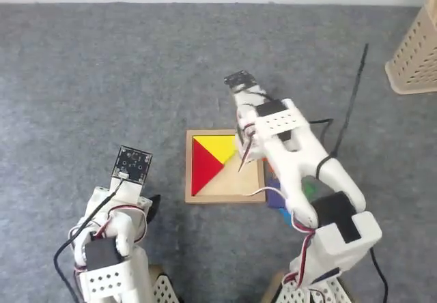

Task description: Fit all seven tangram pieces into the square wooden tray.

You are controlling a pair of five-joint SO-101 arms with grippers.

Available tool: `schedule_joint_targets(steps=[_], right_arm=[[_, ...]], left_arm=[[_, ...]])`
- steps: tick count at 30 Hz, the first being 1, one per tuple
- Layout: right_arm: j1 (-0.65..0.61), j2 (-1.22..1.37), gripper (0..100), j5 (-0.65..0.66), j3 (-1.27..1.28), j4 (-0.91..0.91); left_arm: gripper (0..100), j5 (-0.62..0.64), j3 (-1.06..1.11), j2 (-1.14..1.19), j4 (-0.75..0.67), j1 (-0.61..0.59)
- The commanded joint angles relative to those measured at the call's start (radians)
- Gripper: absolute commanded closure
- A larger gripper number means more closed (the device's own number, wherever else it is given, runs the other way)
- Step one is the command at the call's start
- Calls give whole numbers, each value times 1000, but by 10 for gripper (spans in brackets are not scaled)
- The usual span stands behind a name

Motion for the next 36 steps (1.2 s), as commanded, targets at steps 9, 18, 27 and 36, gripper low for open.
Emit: schedule_joint_targets(steps=[9,18,27,36], right_arm=[[101,45,734,-11,-31,-76],[156,70,735,-89,-35,-82],[203,70,734,-112,-37,-90],[179,71,736,69,-38,-88]], left_arm=[[701,6,-13,-17,2,2],[701,6,-13,-17,2,2],[701,6,-13,-17,2,2],[701,6,-13,-17,2,2]])
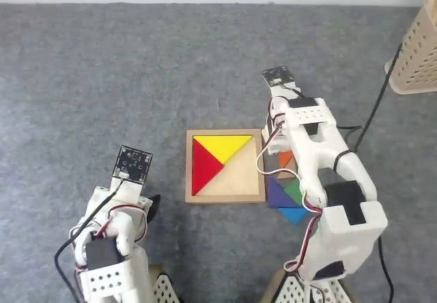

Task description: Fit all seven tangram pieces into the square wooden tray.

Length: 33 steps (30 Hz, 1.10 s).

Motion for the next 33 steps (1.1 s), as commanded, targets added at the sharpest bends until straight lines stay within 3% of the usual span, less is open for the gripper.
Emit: schedule_joint_targets(steps=[1,8,18,24,27,33], right_arm=[[2,-13,746,25,-35,-5],[8,45,957,25,-34,-35],[-16,-232,969,-94,34,38],[-191,-493,969,-89,290,-96],[-260,-499,969,-95,322,-119],[-280,-331,964,-101,287,-163]], left_arm=[[701,6,-13,-17,2,2],[701,6,-13,-17,2,2],[701,6,-13,-17,2,2],[701,6,-13,-17,2,2],[701,6,-13,-17,2,2],[701,6,-13,-17,2,2]])
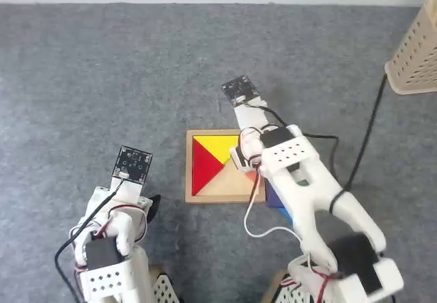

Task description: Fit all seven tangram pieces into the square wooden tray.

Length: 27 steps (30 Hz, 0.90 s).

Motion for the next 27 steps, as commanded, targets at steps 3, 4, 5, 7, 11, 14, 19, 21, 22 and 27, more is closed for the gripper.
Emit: schedule_joint_targets(steps=[3,4,5,7,11,14,19,21,22,27], right_arm=[[-10,131,963,-52,-95,-8],[-10,151,963,-60,-117,7],[-10,166,961,-66,-137,27],[-10,185,934,-86,-180,76],[-10,188,822,-107,-212,117],[-12,186,776,-104,-212,119],[-7,97,777,-104,-183,111],[2,30,778,-106,-146,108],[13,-8,779,-106,-124,108],[127,-159,927,-101,-8,79]], left_arm=[[701,6,-13,-17,2,2],[701,6,-13,-17,2,2],[701,6,-13,-17,2,2],[701,6,-13,-17,2,2],[701,6,-13,-17,2,2],[701,6,-13,-17,2,2],[701,6,-13,-17,2,2],[701,6,-13,-17,2,2],[701,6,-13,-17,2,2],[701,6,-13,-17,2,2]])
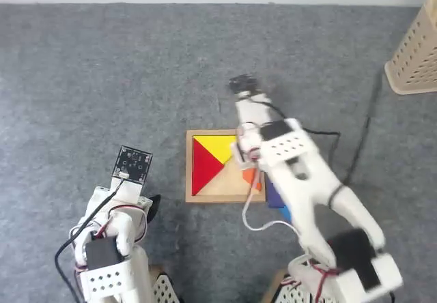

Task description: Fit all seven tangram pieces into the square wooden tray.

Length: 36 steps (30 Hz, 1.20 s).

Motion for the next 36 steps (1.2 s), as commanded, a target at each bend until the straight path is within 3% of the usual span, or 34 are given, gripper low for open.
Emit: schedule_joint_targets(steps=[1,5,13,23,36], right_arm=[[96,-130,974,-5,55,-51],[139,-116,991,87,115,-77],[133,-56,992,84,114,-122],[-15,-45,992,121,130,-79],[-15,44,992,130,124,-127]], left_arm=[[701,6,-13,-17,2,2],[701,6,-13,-17,2,2],[701,6,-13,-17,2,2],[701,6,-13,-17,2,2],[701,6,-13,-17,2,2]])
